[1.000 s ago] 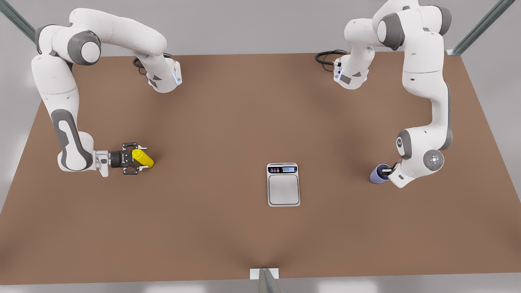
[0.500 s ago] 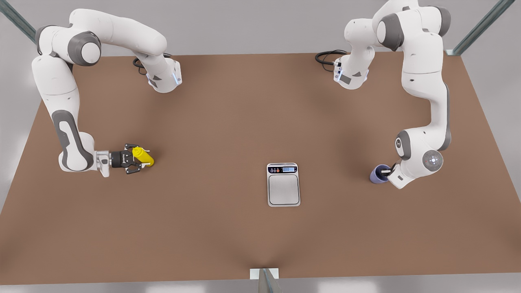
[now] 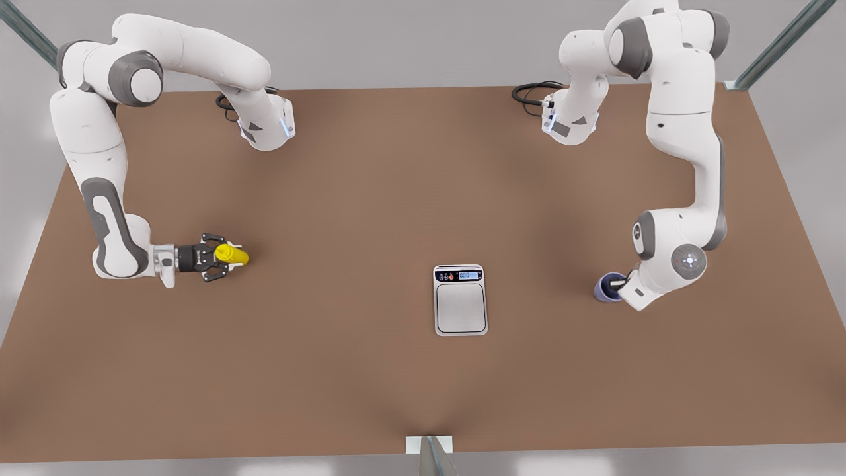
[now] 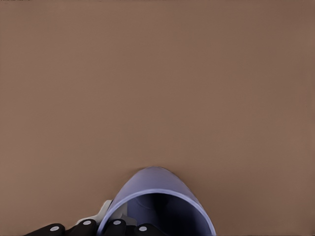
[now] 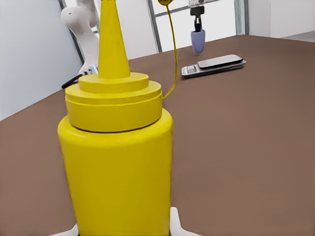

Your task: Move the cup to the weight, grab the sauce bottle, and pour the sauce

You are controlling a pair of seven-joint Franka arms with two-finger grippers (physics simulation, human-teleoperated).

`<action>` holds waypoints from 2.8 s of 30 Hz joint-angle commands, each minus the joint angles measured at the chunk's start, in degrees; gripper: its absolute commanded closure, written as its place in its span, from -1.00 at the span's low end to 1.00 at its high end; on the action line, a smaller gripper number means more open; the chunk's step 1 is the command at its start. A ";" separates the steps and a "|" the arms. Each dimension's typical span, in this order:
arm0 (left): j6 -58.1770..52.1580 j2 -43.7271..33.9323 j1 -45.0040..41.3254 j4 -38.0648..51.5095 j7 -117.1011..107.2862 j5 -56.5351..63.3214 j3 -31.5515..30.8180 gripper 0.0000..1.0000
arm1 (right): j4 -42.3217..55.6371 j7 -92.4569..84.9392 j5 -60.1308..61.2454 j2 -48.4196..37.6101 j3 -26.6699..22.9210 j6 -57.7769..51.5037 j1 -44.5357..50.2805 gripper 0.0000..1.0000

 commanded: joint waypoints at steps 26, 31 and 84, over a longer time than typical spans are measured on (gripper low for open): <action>-3.39 4.93 -15.41 16.00 -34.01 -11.74 -3.84 0.57 | 2.28 2.69 4.31 -1.15 0.44 -5.01 0.70 -0.18; -3.48 8.36 -19.45 20.83 -41.30 -11.04 -3.84 0.57 | 2.20 2.69 4.49 -1.14 0.97 -4.66 0.70 -0.18; -28.35 -19.24 8.32 15.21 -2.81 0.21 -5.52 -1.00 | 37.87 120.55 -77.59 4.04 -12.39 31.83 75.85 -0.16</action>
